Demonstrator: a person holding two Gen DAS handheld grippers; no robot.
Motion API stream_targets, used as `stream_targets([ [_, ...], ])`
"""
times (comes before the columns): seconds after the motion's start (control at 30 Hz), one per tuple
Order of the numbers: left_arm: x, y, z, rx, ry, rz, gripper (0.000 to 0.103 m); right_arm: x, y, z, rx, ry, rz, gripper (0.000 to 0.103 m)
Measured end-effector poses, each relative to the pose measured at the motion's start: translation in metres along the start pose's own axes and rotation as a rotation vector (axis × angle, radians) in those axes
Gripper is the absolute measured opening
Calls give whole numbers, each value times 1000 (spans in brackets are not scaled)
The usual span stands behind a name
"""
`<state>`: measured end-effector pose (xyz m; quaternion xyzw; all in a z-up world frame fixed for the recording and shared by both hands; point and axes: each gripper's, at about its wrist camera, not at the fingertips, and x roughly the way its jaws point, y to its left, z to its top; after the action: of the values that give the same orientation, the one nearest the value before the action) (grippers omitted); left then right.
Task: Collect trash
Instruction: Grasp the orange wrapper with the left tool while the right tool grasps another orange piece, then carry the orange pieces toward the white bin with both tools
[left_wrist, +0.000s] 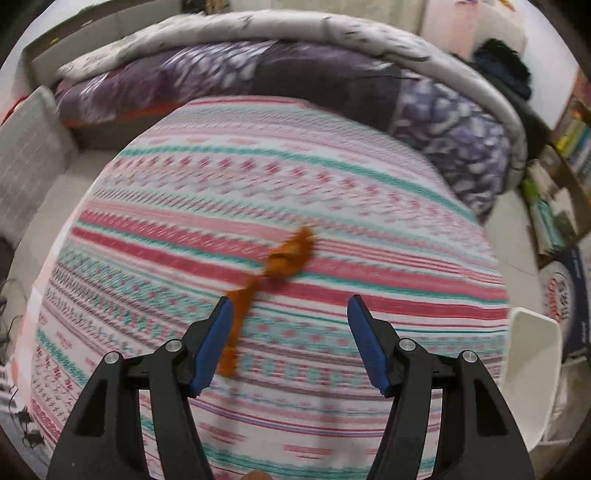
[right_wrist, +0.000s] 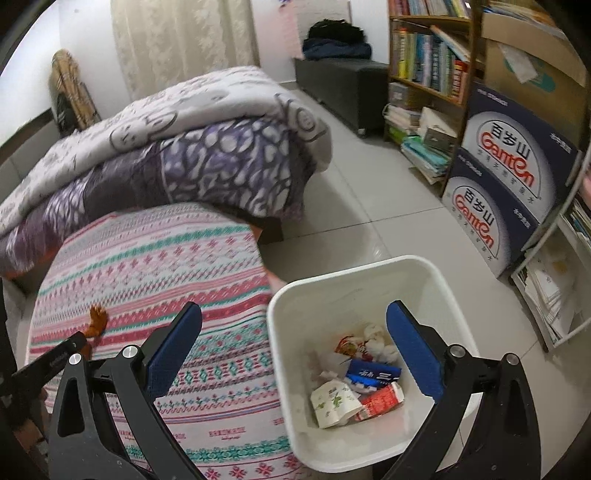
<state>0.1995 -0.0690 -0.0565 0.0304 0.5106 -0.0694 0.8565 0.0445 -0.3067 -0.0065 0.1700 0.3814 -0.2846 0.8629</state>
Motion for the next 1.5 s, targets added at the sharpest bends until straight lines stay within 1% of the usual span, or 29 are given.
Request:
stream_targets([
  [0.07,7,10,-1,-10,19,17,63,4,8,-2,-13,11,2,96],
  [0.27,29,33,-5,-24,82,37,62,13,30,-9,-50,42,11,96],
  [0.33,35,38,-8,-22,108,27,49,17,38,-11,-60,55,18,96],
  [0.37,39,39,-9,-21,124,21,44,19,41,-12,-61,63,24,96],
  [0.4,42,43,-11,-23,143,15,34,21,45,-13,-61,71,33,96],
  [0.43,44,45,-12,-27,152,8,27,23,50,-15,-62,83,43,96],
  [0.47,45,49,-12,-31,156,1,24,26,53,-17,-63,93,51,96],
  [0.57,41,60,-12,-26,125,-12,20,34,71,-22,-83,128,78,96],
  [0.63,34,70,-9,-36,96,-16,19,39,86,-26,-110,138,88,96],
  [0.73,20,86,-3,-83,54,-23,19,45,109,-29,-136,148,114,96],
  [0.97,-6,135,16,-215,-51,29,19,73,189,-36,-174,167,199,96],
  [1.07,-12,152,21,-270,-70,26,19,85,218,-38,-191,169,219,95],
  [1.17,-16,161,22,-291,-82,29,19,94,242,-41,-218,164,230,94],
  [1.27,-13,167,24,-294,-78,30,19,102,263,-45,-272,164,225,89],
  [1.37,-12,169,21,-290,-72,37,19,111,275,-48,-305,190,220,76],
  [1.4,-13,171,21,-292,-72,38,19,114,277,-49,-307,203,223,63],
  [1.43,-13,171,20,-292,-73,39,19,117,278,-51,-309,218,228,46],
  [1.5,-15,172,20,-296,-78,40,19,113,279,-54,-323,200,230,34],
])
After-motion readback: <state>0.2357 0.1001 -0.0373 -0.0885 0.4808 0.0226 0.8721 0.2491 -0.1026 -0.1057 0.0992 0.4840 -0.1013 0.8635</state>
